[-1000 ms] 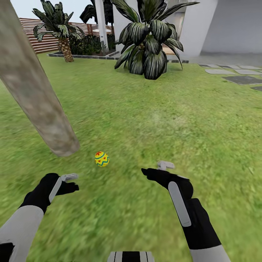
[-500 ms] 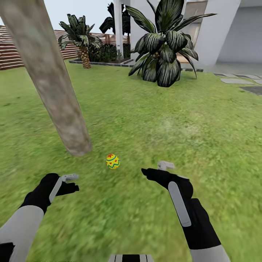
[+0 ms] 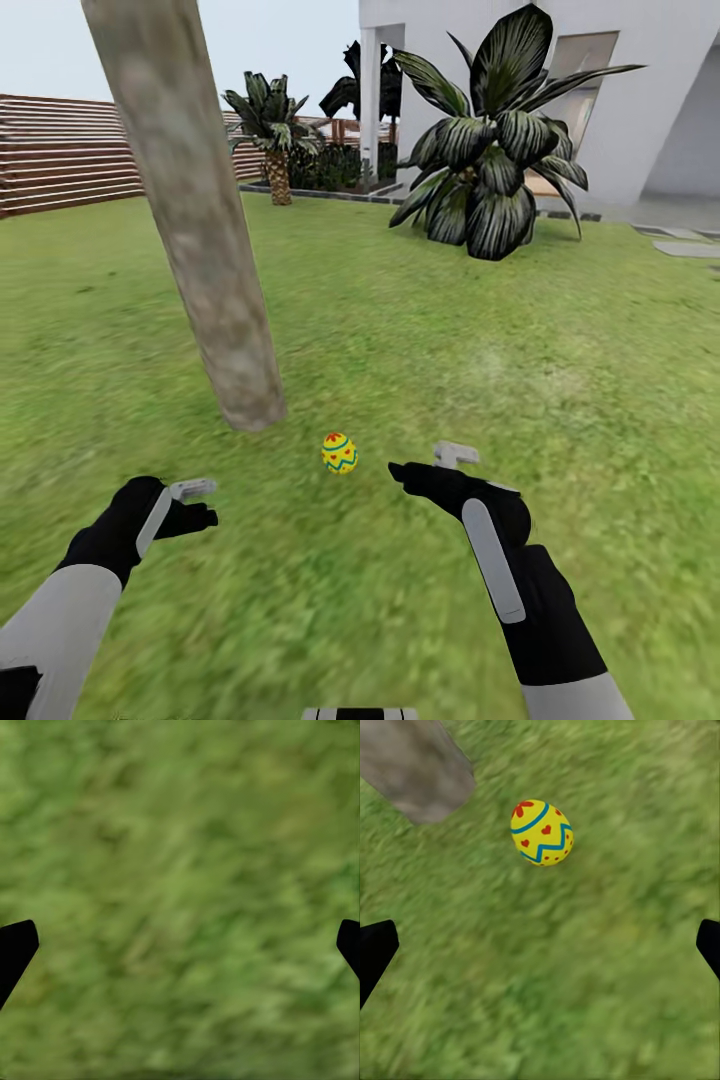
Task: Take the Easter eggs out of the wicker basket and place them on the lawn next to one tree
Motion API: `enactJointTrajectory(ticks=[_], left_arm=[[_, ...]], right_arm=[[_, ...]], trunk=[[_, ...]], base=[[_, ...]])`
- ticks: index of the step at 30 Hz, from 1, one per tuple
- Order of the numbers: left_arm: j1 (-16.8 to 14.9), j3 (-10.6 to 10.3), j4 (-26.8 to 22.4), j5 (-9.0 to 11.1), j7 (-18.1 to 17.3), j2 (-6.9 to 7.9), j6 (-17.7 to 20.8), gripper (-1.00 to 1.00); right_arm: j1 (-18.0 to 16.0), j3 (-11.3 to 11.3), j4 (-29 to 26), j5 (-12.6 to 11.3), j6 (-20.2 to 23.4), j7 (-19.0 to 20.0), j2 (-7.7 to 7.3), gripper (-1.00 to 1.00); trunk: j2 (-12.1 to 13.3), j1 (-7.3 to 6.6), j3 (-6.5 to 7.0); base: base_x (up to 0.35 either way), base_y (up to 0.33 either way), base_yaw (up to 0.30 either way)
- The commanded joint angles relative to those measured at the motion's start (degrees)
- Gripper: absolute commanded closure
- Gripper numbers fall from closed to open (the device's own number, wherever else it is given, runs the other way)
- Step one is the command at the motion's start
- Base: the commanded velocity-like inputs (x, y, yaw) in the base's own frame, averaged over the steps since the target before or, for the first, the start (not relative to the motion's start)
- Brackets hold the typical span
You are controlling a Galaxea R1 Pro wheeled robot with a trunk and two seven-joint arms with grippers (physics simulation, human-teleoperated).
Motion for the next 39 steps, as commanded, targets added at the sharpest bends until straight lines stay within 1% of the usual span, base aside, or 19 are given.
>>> enactJointTrajectory(ticks=[1, 17, 39], left_arm=[[0.0, 0.1, 0.0, 0.3, 0.0, 0.0, 0.3, -1.0], [0.0, 0.1, 0.0, 0.2, 0.1, 0.05, 0.2, -1.0], [0.0, 0.0, 0.0, 0.2, 0.1, -0.01, 0.2, -1.0]], right_arm=[[0.0, 0.0, -0.1, -0.6, 0.1, -0.6, 0.0, -1.0], [0.0, 0.0, -0.1, -0.6, 0.1, -0.6, 0.0, -1.0], [0.0, 0.0, -0.2, -0.6, 0.1, -0.6, 0.0, -1.0]], trunk=[[0.0, -0.03, 0.12], [0.2, -0.45, 2.82], [0.5, -1.01, 7.61]], base=[[0.0, 0.0, 0.227], [0.0, 0.0, 0.214], [0.0, 0.0, 0.015]])
